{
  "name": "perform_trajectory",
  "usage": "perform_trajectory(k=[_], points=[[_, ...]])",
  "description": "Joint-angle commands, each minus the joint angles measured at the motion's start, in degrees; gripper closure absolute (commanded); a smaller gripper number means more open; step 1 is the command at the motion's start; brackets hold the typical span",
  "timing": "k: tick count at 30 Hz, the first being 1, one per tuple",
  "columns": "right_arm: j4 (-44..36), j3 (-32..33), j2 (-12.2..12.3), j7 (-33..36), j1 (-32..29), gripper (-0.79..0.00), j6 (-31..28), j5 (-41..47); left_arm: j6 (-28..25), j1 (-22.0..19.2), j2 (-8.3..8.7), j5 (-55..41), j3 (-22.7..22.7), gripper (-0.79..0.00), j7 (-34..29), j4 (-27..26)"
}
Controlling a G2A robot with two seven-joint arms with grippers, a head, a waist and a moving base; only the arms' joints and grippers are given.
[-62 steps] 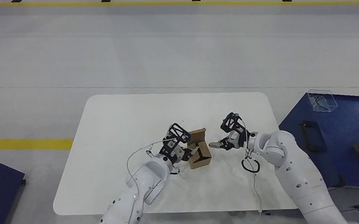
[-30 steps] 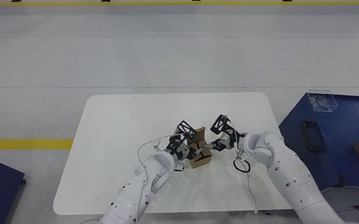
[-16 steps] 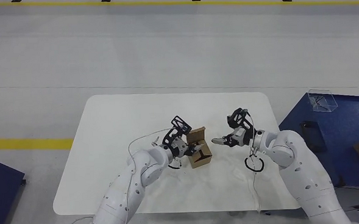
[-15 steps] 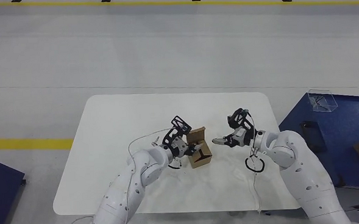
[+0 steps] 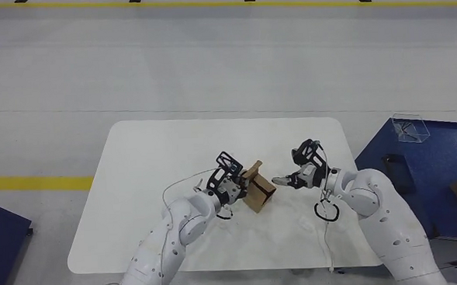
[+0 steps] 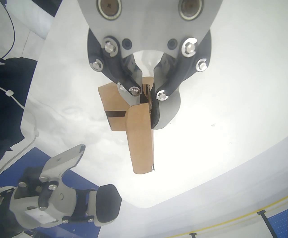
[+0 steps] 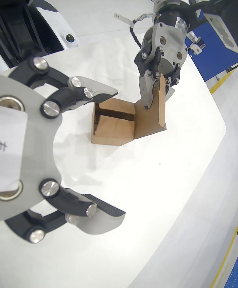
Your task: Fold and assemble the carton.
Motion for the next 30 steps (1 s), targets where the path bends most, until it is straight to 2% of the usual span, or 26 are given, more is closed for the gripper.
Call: perform_trajectory(k=[1, 8, 14, 18, 19, 20, 26, 30], points=[[-0.49, 0.04, 0.06, -0.02, -0.16, -0.785, 0.42, 0.16, 3.37, 2.93, 0.04, 0.25, 0.04, 0.000, 1.55, -3.35], [-0.94, -1.67, 0.02, 1.65, 0.60, -0.785, 0.92, 0.37, 21.72, 16.23, 0.12, 4.17, 1.07, 0.000, 4.83, -15.99], [-0.24, -4.26, -0.15, 4.52, 2.00, -0.785, 0.05, 0.55, 28.81, 26.19, 0.50, 6.91, 2.25, 0.000, 7.90, -23.34], [0.09, -5.27, -0.25, 5.81, 2.92, -0.785, -0.04, 2.20, 31.88, 29.63, 0.87, 12.82, 3.15, 0.000, 7.12, -26.62], [-0.06, -5.47, -0.25, 6.07, 3.16, -0.785, -0.02, 2.28, 32.22, 30.05, 0.91, 13.77, 3.41, -0.179, 6.34, -27.08], [-0.19, -5.59, -0.26, 6.04, 3.27, -0.785, 0.04, 2.49, 32.10, 30.26, 0.91, 14.07, 3.62, -0.785, 5.92, -27.50], [0.02, -5.66, 0.08, 7.73, 3.52, -0.785, 0.83, 0.88, 28.79, 29.03, 1.11, 21.33, 5.48, -0.785, 6.13, -26.96], [0.74, -4.63, 0.58, 7.90, 3.04, -0.785, -0.37, -0.01, 21.99, 27.23, 1.52, 26.27, 6.43, -0.785, 6.13, -26.50]])
